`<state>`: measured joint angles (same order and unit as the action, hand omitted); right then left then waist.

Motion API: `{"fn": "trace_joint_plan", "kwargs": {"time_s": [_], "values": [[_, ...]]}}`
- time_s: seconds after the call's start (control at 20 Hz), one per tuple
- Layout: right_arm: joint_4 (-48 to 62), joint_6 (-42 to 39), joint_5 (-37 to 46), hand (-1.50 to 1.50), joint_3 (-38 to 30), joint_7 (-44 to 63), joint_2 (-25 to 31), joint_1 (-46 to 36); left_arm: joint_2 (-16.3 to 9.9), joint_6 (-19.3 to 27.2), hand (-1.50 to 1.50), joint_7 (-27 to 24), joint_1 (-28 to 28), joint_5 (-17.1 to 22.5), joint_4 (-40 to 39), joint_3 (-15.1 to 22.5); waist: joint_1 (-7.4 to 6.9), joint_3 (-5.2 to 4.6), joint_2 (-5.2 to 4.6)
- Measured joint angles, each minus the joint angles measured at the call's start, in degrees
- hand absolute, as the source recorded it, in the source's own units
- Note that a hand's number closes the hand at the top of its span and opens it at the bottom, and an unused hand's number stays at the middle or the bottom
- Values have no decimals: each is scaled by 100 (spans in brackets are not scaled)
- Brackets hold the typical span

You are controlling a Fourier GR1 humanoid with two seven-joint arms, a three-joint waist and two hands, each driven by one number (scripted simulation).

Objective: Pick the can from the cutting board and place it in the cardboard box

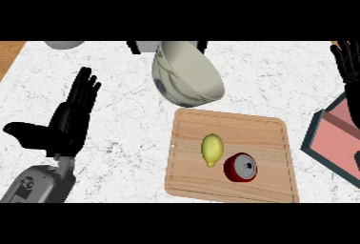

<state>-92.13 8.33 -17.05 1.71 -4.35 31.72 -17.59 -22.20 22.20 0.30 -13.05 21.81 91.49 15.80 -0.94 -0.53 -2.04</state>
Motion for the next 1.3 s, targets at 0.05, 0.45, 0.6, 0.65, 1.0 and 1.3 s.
{"fn": "trace_joint_plan", "kwargs": {"time_s": [0.05,0.45,0.6,0.65,1.0,1.3], "values": [[-93,-26,-21,-150,-36,71,26,34,-54,-87,0,19,-44,-4,-89,-56,32,12,43],[-1483,161,512,-150,-268,1050,962,757,-1010,-895,0,-340,20,-693,-178,178,412,27,260],[-2106,131,762,-150,-463,1062,1178,1519,-1124,-1159,0,-405,8,-789,-163,222,377,41,255],[-2219,119,954,-150,-418,877,1167,1774,-1131,-1237,0,-482,28,-817,-207,238,362,43,251],[-2938,-265,2104,-150,-280,446,1643,2609,-1140,-1562,0,-626,-36,-922,-337,176,236,49,224],[-3741,-980,2862,-150,241,1638,2375,2702,-1079,-1696,0,-652,-91,-986,-421,161,143,36,212]]}}
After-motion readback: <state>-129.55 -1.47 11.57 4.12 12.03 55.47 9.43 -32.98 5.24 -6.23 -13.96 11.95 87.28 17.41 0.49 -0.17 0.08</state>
